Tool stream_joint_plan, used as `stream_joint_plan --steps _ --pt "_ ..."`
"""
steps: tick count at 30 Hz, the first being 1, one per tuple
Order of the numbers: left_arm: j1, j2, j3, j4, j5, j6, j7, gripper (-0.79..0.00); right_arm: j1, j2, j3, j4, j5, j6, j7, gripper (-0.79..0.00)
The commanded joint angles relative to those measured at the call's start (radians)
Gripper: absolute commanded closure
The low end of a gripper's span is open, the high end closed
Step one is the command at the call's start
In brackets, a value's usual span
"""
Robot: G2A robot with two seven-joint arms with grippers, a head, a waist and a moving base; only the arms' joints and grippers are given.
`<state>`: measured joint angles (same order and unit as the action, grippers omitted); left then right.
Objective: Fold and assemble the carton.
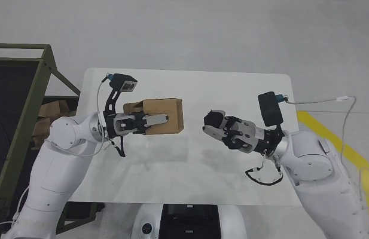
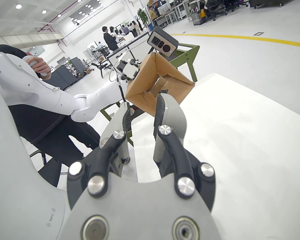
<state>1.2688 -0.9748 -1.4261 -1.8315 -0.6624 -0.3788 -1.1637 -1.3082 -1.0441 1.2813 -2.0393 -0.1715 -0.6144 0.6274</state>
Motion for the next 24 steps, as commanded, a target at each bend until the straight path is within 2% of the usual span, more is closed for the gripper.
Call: stream_joint_plan --steps 1,4,6,7,8,9,24 --pt "-0.012 0.0 0.001 0.004 -0.001 0.005 -0.013 0.0 -0.023 0.004 0.03 0.003 0.006 -0.008 -0.011 -0.219" --pt "-0.031 0.001 0.0 0.006 0.004 0.01 -0.041 0.0 -0.058 0.01 0.073 0.005 0.013 -0.024 -0.017 -0.262" --pt "-0.042 0.003 -0.002 0.007 0.019 0.012 -0.058 0.0 -0.082 0.013 0.103 0.002 0.012 -0.024 -0.022 -0.323" --pt "-0.046 0.004 -0.004 0.006 0.027 0.014 -0.066 0.0 -0.094 0.015 0.119 -0.001 0.014 -0.026 -0.026 -0.385" --pt "-0.05 0.004 -0.007 0.006 0.038 0.015 -0.069 0.0 -0.107 0.017 0.134 -0.005 0.015 -0.027 -0.027 -0.665" --pt "-0.053 0.005 -0.01 0.003 0.054 0.013 -0.075 0.0 -0.12 0.019 0.147 -0.011 0.016 -0.026 -0.025 -0.785" --pt "-0.053 0.005 -0.01 0.003 0.054 0.013 -0.075 0.0 -0.142 0.023 0.167 -0.022 0.027 -0.019 -0.01 -0.785"
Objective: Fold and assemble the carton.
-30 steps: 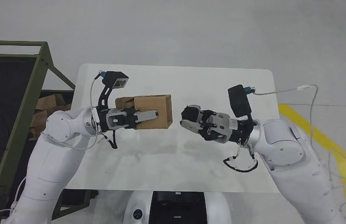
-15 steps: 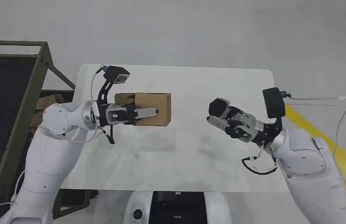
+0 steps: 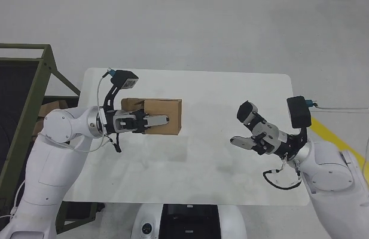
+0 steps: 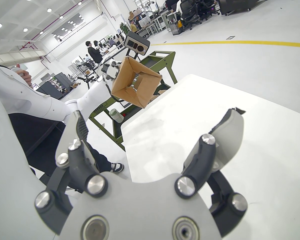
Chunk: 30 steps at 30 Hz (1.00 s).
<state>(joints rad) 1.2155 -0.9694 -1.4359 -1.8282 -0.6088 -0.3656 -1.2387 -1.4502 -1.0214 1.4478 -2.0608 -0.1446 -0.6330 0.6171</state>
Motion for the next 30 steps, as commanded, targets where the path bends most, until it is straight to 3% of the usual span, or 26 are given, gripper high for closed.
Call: stream_joint_plan --steps 1,8,17,23,30 --pt "0.0 0.0 0.0 0.0 0.0 0.0 0.0 0.0 0.0 0.0 0.0 0.0 0.0 0.0 0.0 -0.785" --pt "-0.003 -0.001 0.015 0.002 0.046 -0.019 0.007 0.0 0.0 0.0 0.0 0.0 0.0 0.0 0.0 -0.785" --pt "-0.125 0.004 0.081 0.045 0.222 -0.11 -0.106 0.0 0.0 0.0 0.0 0.0 0.0 0.0 0.0 -0.785" --pt "-0.207 0.024 0.208 0.015 0.432 -0.134 -0.082 0.0 0.0 0.0 0.0 0.0 0.0 0.0 0.0 -0.785" --pt "-0.309 0.076 0.37 0.013 0.569 -0.154 -0.062 0.0 0.0 0.0 0.0 0.0 0.0 0.0 0.0 -0.785"
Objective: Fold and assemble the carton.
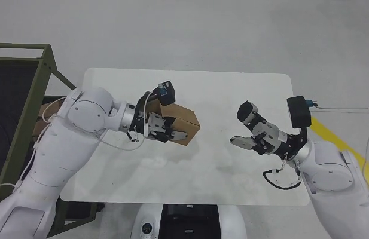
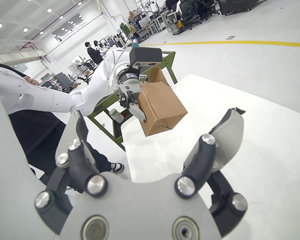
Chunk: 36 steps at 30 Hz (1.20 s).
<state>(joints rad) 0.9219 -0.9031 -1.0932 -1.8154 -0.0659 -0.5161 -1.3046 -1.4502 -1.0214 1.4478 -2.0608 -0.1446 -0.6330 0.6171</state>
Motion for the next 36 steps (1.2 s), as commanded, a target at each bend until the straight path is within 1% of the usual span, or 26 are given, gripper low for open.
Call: stream_joint_plan --steps 1,5,7,20,22,24,29,32,36 --pt "-0.03 0.02 0.054 -0.002 0.051 -0.007 0.007 0.0 0.0 0.0 0.0 0.0 0.0 0.0 0.0 -0.785" --pt "-0.089 0.065 0.159 0.007 0.131 -0.037 0.037 0.0 0.0 0.0 0.0 0.0 0.0 0.0 0.0 -0.785" --pt "-0.113 0.086 0.197 0.02 0.16 -0.059 0.059 0.0 0.0 0.0 0.0 0.0 0.0 0.0 0.0 -0.785" --pt "-0.113 0.086 0.197 0.02 0.16 -0.059 0.059 0.0 0.0 0.0 0.0 0.0 0.0 0.0 0.0 -0.785" --pt "-0.1 0.085 0.21 0.019 0.19 -0.055 0.063 0.0 0.0 0.0 0.0 0.0 0.0 0.0 0.0 -0.785" --pt "-0.1 0.084 0.232 0.014 0.222 -0.057 0.057 0.0 0.0 0.0 0.0 0.0 0.0 0.0 0.0 -0.785" --pt "-0.133 0.088 0.303 0.013 0.31 -0.052 0.053 0.0 0.0 0.0 0.0 0.0 0.0 0.0 0.0 -0.785" --pt "-0.168 0.091 0.364 0.04 0.371 -0.044 0.045 0.0 0.0 0.0 0.0 0.0 0.0 0.0 0.0 -0.785" --pt "-0.229 0.085 0.466 0.086 0.422 -0.046 0.046 0.0 0.0 0.0 0.0 0.0 0.0 0.0 0.0 -0.785"
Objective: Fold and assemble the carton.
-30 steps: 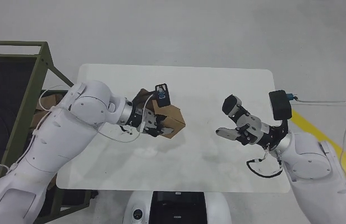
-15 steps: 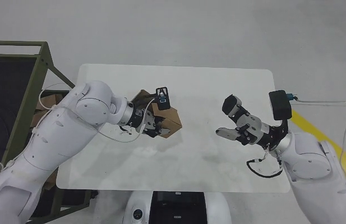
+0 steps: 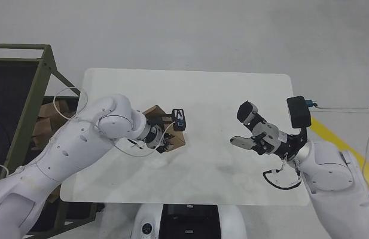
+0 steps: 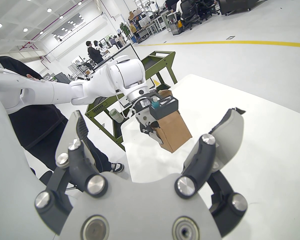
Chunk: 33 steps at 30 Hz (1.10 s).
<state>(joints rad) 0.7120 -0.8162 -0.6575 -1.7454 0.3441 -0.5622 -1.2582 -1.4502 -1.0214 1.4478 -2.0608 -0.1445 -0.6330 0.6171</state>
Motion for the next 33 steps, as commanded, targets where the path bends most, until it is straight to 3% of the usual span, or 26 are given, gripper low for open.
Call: stream_joint_plan --steps 1,17,20,29,33 --pt "-0.037 -0.006 0.054 0.027 0.027 0.004 -0.004 0.0 0.0 0.0 0.0 0.0 0.0 0.0 0.0 -0.785" --pt "-0.403 -0.102 0.487 0.083 0.066 0.033 -0.033 0.0 0.0 0.0 0.0 0.0 0.0 0.0 0.0 -0.785" --pt "-0.406 -0.122 0.487 0.077 0.086 0.07 -0.07 0.0 0.0 0.0 0.0 0.0 0.0 0.0 0.0 -0.785" --pt "-0.406 -0.122 0.487 0.077 0.086 0.07 -0.07 0.0 0.0 0.0 0.0 0.0 0.0 0.0 0.0 -0.785" --pt "-0.367 -0.122 0.487 0.078 0.142 0.067 -0.046 0.0 0.0 0.0 0.0 0.0 0.0 0.0 0.0 -0.785"
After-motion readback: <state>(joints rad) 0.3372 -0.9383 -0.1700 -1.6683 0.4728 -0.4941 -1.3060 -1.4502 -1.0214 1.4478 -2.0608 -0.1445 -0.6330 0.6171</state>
